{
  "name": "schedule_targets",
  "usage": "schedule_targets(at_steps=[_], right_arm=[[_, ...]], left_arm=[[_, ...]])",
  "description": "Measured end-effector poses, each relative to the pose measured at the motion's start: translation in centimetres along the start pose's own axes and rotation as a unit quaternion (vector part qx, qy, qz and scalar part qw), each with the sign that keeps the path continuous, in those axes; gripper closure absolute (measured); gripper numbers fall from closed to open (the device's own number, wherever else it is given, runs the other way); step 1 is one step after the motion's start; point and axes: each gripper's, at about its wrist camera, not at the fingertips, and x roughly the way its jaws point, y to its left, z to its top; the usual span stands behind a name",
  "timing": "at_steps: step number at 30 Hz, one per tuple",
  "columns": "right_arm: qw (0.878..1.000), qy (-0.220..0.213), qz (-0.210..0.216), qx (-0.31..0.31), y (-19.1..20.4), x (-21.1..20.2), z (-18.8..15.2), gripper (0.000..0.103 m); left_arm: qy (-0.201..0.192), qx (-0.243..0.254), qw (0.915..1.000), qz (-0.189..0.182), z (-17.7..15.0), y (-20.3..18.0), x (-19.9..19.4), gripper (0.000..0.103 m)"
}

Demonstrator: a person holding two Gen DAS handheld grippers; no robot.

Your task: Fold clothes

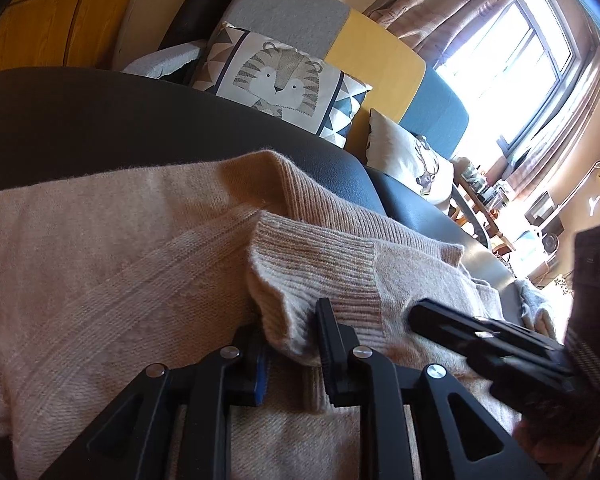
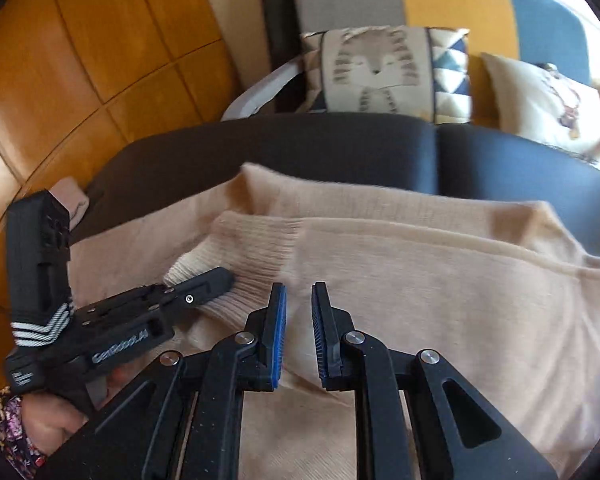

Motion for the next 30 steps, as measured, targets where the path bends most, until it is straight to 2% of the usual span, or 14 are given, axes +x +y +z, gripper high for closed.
schedule_targets(at_steps=[3, 7, 10, 12, 16, 19, 22, 25, 27, 30], right_arm=[[0.999, 0.01, -0.028, -0.037, 0.9, 1.3, -0.4, 0.089], [0.999, 0.001, -0.035, -0.039, 0.8, 1.1, -0.7, 0.089], [0.999, -0.018, -0.034, -0.035, 0.4, 0.9, -1.2, 0.089], [0.998, -0.03, -0.034, -0.033, 0.4, 0.9, -1.6, 0.089], [0.999, -0.032, -0.029, -0.031, 0.3, 0.6, -1.5, 0.089], [0.999, -0.034, -0.022, -0.025, -0.2, 0.4, -1.4, 0.089], [0.999, -0.034, -0.02, -0.024, -0.3, 0.4, -1.3, 0.089], [0.999, -0.034, -0.022, -0.026, -0.3, 0.4, -1.3, 0.089], [0.999, -0.034, -0.023, -0.028, -0.2, 0.4, -1.3, 0.089], [0.999, -0.035, -0.024, -0.029, -0.2, 0.4, -1.4, 0.089]], left_arm=[[-0.015, -0.008, 0.9998, 0.006, 0.0, 1.5, -2.1, 0.082], [-0.063, -0.024, 0.9972, 0.032, 0.0, 4.9, -6.4, 0.082], [-0.106, -0.052, 0.9904, 0.072, -0.2, 8.8, -10.7, 0.082], [-0.142, -0.082, 0.9803, 0.111, -0.6, 11.9, -13.9, 0.082], [-0.211, -0.139, 0.9437, 0.214, -2.0, 18.0, -20.4, 0.078], [-0.237, -0.188, 0.9107, 0.281, -3.2, 22.5, -24.2, 0.073], [-0.246, -0.262, 0.8794, 0.312, -4.6, 27.1, -26.7, 0.07], [-0.241, -0.322, 0.8637, 0.303, -5.5, 30.5, -27.2, 0.069], [-0.235, -0.332, 0.8645, 0.295, -5.5, 31.6, -27.0, 0.068], [-0.239, -0.309, 0.8772, 0.278, -4.9, 31.9, -26.5, 0.068]])
